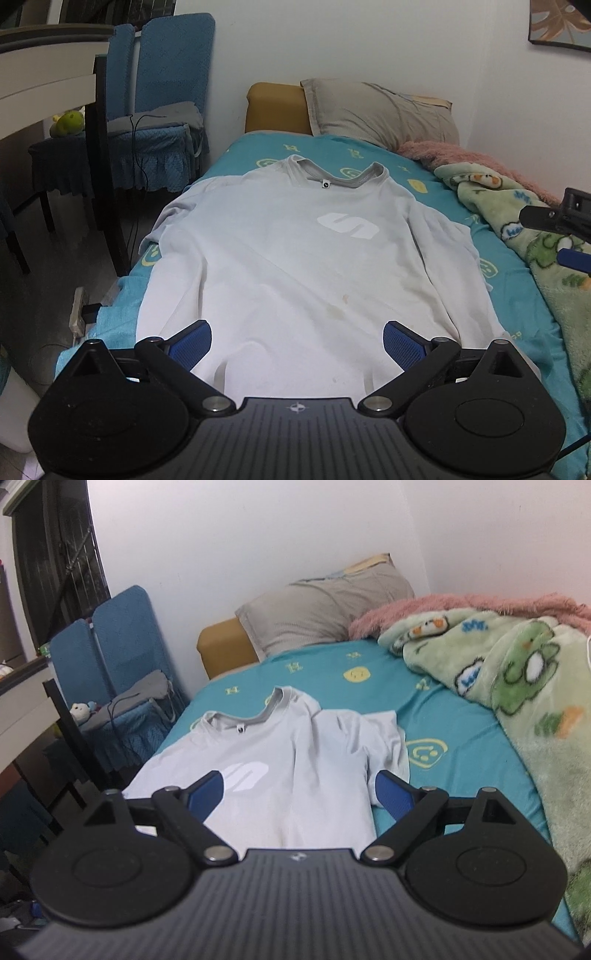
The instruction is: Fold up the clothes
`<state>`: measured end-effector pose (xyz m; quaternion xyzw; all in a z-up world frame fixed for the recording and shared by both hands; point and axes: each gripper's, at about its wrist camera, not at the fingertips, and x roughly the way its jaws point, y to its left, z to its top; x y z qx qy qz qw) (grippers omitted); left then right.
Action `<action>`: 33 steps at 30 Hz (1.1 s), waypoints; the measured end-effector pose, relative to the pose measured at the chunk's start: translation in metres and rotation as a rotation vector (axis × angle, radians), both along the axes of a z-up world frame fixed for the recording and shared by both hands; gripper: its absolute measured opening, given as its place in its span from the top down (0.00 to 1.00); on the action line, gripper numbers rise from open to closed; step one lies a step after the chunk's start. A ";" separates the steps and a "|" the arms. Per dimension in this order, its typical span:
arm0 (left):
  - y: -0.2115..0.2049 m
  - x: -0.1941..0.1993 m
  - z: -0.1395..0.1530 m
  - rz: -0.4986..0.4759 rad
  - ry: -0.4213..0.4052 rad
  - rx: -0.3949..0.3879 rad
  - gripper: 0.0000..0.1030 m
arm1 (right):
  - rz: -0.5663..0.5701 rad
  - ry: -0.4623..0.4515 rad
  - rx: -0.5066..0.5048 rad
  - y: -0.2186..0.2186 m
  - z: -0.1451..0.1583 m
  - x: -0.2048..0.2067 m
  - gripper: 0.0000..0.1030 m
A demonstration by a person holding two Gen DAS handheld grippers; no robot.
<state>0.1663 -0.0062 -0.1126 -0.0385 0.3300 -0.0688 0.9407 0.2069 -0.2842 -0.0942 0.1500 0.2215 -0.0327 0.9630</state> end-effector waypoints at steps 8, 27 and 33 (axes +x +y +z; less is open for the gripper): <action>0.004 -0.002 0.003 0.027 0.000 -0.005 0.02 | 0.008 0.020 -0.020 0.001 -0.008 0.006 0.12; 0.003 0.006 -0.011 0.057 0.012 0.013 0.02 | -0.209 0.200 0.383 -0.171 -0.098 0.129 0.24; -0.001 0.021 -0.023 0.035 0.035 -0.004 0.02 | -0.087 0.184 0.391 -0.157 -0.130 0.168 0.33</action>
